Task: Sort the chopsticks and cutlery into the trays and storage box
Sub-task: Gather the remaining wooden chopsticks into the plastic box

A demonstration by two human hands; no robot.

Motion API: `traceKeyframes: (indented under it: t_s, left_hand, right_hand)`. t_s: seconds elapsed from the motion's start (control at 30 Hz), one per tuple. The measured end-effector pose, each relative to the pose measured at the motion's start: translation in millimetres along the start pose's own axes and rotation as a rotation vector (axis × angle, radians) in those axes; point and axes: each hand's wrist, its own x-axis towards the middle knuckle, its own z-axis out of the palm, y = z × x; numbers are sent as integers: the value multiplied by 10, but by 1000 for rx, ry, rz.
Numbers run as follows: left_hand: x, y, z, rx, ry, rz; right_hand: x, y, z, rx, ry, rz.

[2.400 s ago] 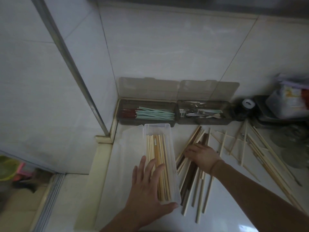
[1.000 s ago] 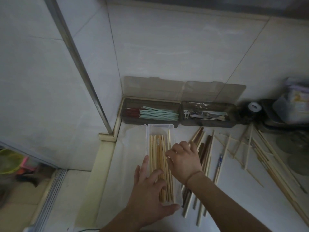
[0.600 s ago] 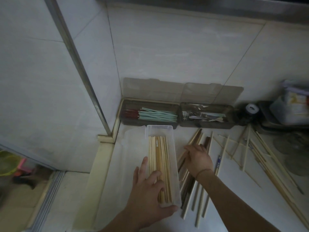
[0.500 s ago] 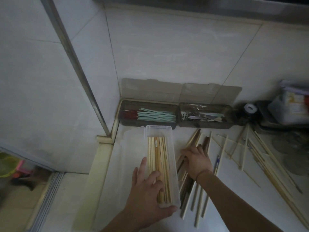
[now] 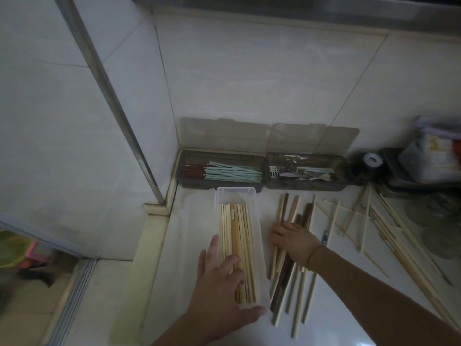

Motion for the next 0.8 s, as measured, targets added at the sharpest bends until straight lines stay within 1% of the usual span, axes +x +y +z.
traceKeyframes:
  t_s: [0.07,0.13,0.2,0.27,0.3,0.33,0.37,0.43,0.5,0.53,0.57,0.63,0.7,0.8]
  left_hand:
    - [4,11,-21,-12,-4,6]
    - [18,52,-84,-20,-66,-28]
    - [27,74,-123,-45,-117,-63]
    - [24,74,-128,-95,-96,-69]
    - [18,63,-107,-123,-68,-65]
    - [11,45,-80,-150,-27,-55]
    - [-1,27,-46,-175,20,-44]
    - [-16,0,22,-192,97,-23]
    - [-12,-4,61,-181,139,-19]
    - [-8,-6,73,-177,155,-16]
    - [-7,-12,84,-179,166,-10]
    - [-6,-20,95,-184,180,1]
    - [-6,-19,99,-178,180,6]
    - [-6,-10,95,-161,179,3]
  right_hand:
    - [-47,62,82,23,106,-22]
    - [-102,113,93,59,220,-32]
    - [-146,138,3,136,423,53]
    - [-206,73,-149,223,655,187]
    - [-244,-28,-245,269,760,197]
    - [-274,-163,-337,300,836,157]
    - [-298,-318,-417,333,865,80]
    - [-325,-593,-476,347,833,-77]
    - [-309,-742,-436,283,714,-193]
    - [-282,-775,-394,235,648,-219]
    - [-249,-795,-353,186,581,-208]
    - [-177,-836,-300,68,437,-93]
    - [-110,-889,-304,37,237,38]
    - [-36,-971,-339,-25,23,119]
